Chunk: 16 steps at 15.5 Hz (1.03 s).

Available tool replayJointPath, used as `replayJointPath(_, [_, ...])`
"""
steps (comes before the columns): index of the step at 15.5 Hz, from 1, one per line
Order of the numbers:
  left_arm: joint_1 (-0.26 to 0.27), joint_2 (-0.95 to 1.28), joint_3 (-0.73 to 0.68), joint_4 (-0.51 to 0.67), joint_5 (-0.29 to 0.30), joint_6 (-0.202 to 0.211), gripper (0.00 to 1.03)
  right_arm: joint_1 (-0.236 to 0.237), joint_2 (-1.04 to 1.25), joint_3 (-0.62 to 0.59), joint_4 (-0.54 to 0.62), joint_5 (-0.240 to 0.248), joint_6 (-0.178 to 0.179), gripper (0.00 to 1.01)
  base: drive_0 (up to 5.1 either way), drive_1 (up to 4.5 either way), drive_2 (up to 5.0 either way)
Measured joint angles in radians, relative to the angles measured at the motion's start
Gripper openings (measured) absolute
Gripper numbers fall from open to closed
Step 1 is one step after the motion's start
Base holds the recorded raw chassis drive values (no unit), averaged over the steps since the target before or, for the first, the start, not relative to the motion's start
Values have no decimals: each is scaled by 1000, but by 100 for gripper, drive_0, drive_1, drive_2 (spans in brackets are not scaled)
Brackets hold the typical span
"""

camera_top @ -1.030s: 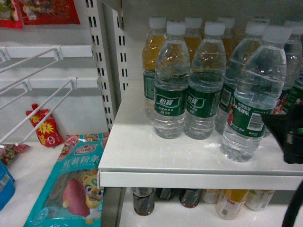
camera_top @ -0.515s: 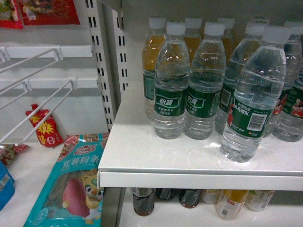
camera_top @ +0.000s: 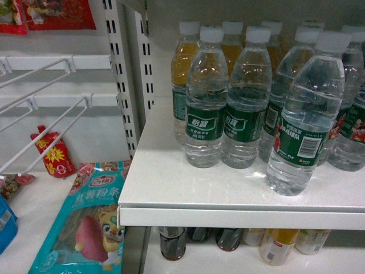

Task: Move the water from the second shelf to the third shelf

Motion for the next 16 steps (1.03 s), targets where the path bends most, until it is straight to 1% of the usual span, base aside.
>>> replayJointPath(6, [0, 0, 0, 0, 0, 0, 98, 0, -122, -41, -71, 0, 0, 2, 0, 0, 0])
replayJointPath(7, [0, 0, 0, 0, 0, 0, 98, 0, -138, -62, -39, 0, 0, 2, 0, 0, 0])
replayJointPath(8, [0, 0, 0, 0, 0, 0, 98, 0, -159, -66, -74, 0, 0, 2, 0, 0, 0])
replayJointPath(10, [0, 0, 0, 0, 0, 0, 98, 0, -190, -66, -95, 0, 0, 2, 0, 0, 0])
replayJointPath(11, [0, 0, 0, 0, 0, 0, 98, 0, -222, -65, -144, 0, 0, 2, 0, 0, 0])
replayJointPath(12, [0, 0, 0, 0, -1, 0, 98, 0, -330, -65, -285, 0, 0, 2, 0, 0, 0])
replayJointPath(13, [0, 0, 0, 0, 0, 0, 98, 0, -362, -64, -260, -1, -1, 2, 0, 0, 0])
replayJointPath(14, [0, 0, 0, 0, 0, 0, 98, 0, -363, -65, -286, 0, -1, 2, 0, 0, 0])
replayJointPath(16, [0, 0, 0, 0, 0, 0, 98, 0, -363, -65, -279, 0, -1, 2, 0, 0, 0])
